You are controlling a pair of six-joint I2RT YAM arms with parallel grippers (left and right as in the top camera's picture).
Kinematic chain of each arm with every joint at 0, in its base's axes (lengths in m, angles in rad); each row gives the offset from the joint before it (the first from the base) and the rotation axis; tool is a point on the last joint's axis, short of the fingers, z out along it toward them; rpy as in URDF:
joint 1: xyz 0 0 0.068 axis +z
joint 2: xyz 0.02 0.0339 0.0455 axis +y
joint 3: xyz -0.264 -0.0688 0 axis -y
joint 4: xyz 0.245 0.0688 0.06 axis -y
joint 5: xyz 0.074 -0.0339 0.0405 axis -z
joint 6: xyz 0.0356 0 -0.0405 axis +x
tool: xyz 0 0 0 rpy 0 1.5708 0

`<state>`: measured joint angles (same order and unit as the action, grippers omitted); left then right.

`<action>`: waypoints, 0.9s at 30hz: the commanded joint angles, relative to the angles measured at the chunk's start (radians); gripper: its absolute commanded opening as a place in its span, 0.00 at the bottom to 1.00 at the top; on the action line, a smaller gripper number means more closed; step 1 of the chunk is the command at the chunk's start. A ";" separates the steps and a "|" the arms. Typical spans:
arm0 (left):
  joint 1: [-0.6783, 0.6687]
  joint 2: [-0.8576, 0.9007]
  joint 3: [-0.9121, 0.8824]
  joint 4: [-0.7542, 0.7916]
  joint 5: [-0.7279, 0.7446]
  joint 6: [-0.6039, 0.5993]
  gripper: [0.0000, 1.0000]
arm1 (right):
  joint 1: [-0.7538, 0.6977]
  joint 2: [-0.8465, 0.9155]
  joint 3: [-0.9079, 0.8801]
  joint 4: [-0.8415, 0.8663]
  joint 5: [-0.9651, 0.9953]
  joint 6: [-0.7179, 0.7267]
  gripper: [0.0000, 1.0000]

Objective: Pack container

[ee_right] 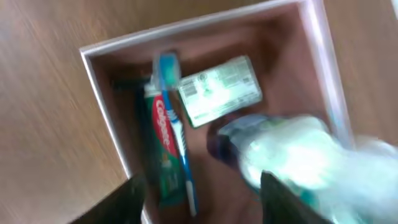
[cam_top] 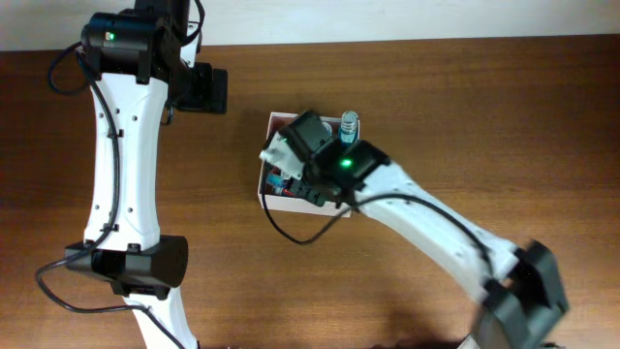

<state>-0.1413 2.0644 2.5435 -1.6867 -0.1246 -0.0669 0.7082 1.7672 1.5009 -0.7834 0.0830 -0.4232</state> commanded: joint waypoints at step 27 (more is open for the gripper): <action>0.002 -0.010 0.010 -0.001 -0.007 0.016 0.99 | -0.048 -0.849 0.065 -0.344 0.270 0.407 0.99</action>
<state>-0.1413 2.0644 2.5435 -1.6871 -0.1246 -0.0669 0.6605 1.0374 1.5555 -1.1229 0.2916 -0.0780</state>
